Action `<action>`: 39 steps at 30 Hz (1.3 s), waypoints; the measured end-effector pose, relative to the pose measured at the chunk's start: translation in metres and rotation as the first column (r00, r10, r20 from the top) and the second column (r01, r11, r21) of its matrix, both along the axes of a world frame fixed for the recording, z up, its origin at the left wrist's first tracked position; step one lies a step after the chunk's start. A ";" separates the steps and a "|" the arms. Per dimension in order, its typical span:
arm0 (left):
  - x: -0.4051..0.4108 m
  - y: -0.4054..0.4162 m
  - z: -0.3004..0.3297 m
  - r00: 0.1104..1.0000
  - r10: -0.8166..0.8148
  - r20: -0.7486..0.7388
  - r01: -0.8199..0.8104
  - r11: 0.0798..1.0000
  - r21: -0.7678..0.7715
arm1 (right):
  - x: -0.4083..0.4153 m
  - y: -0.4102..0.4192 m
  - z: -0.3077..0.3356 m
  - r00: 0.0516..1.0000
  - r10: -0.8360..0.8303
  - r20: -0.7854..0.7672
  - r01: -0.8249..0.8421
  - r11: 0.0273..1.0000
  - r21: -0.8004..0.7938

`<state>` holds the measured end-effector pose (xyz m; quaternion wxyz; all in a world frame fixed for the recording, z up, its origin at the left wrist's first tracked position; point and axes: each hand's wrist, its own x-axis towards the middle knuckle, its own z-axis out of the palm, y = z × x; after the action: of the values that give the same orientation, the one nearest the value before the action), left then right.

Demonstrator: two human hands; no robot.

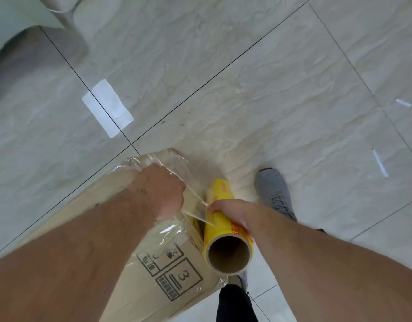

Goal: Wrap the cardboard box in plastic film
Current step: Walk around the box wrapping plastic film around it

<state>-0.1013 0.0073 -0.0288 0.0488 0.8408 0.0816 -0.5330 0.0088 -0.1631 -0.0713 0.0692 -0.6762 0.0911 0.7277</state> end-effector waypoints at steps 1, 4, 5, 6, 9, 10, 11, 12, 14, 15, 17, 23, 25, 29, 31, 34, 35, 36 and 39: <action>-0.003 0.001 -0.001 0.999 -0.044 0.006 0.044 0.999 -0.005 | 0.002 0.000 0.001 1.000 -0.014 -0.023 0.015 1.000 0.024; -0.005 0.002 -0.001 0.997 -0.082 -0.009 0.081 0.996 -0.021 | 0.006 -0.004 0.002 0.988 -0.140 -0.065 0.138 0.990 -0.029; -0.004 0.001 0.000 0.997 -0.071 -0.032 0.071 0.997 -0.018 | 0.005 -0.008 0.001 0.974 -0.218 -0.064 0.212 0.973 -0.088; -0.003 -0.001 -0.001 0.997 -0.059 -0.046 0.059 0.998 -0.020 | 0.004 -0.014 0.001 0.953 -0.297 -0.063 0.287 0.949 -0.130; 0.001 -0.010 0.000 0.999 -0.025 -0.047 0.024 0.999 -0.035 | 0.000 -0.034 0.004 0.900 -0.430 -0.076 0.418 0.899 -0.132; 0.002 -0.011 0.000 0.999 -0.007 -0.050 0.005 0.999 -0.045 | -0.002 -0.035 0.006 0.885 -0.459 -0.083 0.446 0.885 -0.134; 0.004 -0.012 0.001 0.998 0.006 -0.061 -0.010 0.999 -0.052 | -0.002 -0.035 0.006 0.871 -0.481 -0.099 0.468 0.874 -0.128; 0.005 -0.013 0.002 0.997 0.008 -0.072 -0.012 0.998 -0.057 | -0.002 -0.033 0.005 0.864 -0.493 -0.101 0.483 0.869 -0.113; 0.007 -0.015 0.001 0.996 -0.006 -0.092 0.000 0.998 -0.058 | 0.003 -0.028 0.005 0.869 -0.482 -0.108 0.473 0.875 -0.105; 0.007 -0.017 0.001 0.995 -0.012 -0.095 0.007 0.998 -0.060 | 0.005 -0.028 0.004 0.879 -0.465 -0.107 0.454 0.884 -0.109; 0.008 -0.019 0.001 0.995 -0.004 -0.100 -0.003 0.997 -0.074 | 0.009 -0.031 0.006 0.896 -0.428 -0.115 0.416 0.902 -0.114; 0.009 -0.024 0.004 0.993 -0.035 -0.113 0.030 0.998 -0.052 | 0.005 -0.026 0.010 0.950 -0.292 -0.110 0.281 0.954 -0.109; 0.006 -0.025 0.004 0.993 -0.055 -0.106 0.051 0.998 -0.041 | 0.004 -0.023 0.010 0.960 -0.260 -0.103 0.252 0.964 -0.091; 0.007 -0.026 0.005 0.995 0.010 -0.100 -0.016 0.998 -0.057 | 0.011 -0.026 0.008 0.963 -0.254 -0.086 0.247 0.966 -0.083; 0.008 -0.027 0.005 0.995 0.042 -0.093 -0.049 0.997 -0.067 | 0.014 -0.029 0.004 0.968 -0.233 -0.091 0.227 0.971 -0.072; 0.008 -0.029 0.005 0.994 0.008 -0.106 -0.015 0.998 -0.059 | 0.014 -0.027 -0.001 0.999 0.045 -0.007 -0.045 0.999 -0.025; 0.007 -0.029 0.005 0.993 -0.017 -0.118 0.011 0.999 -0.047 | 0.009 -0.025 -0.001 0.984 0.179 0.011 -0.179 0.984 -0.012; 0.006 -0.029 0.004 0.992 -0.040 -0.124 0.035 0.999 -0.037 | 0.002 -0.023 -0.001 0.955 0.297 0.029 -0.297 0.955 -0.004; 0.004 -0.034 0.005 0.994 -0.034 -0.100 0.028 0.998 -0.056 | -0.011 -0.011 -0.005 0.885 0.459 0.079 -0.459 0.888 -0.020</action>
<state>-0.0969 -0.0263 -0.0239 0.0592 0.8124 0.0565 -0.5774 -0.0023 -0.1739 -0.0766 -0.1014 -0.7077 -0.0743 0.6952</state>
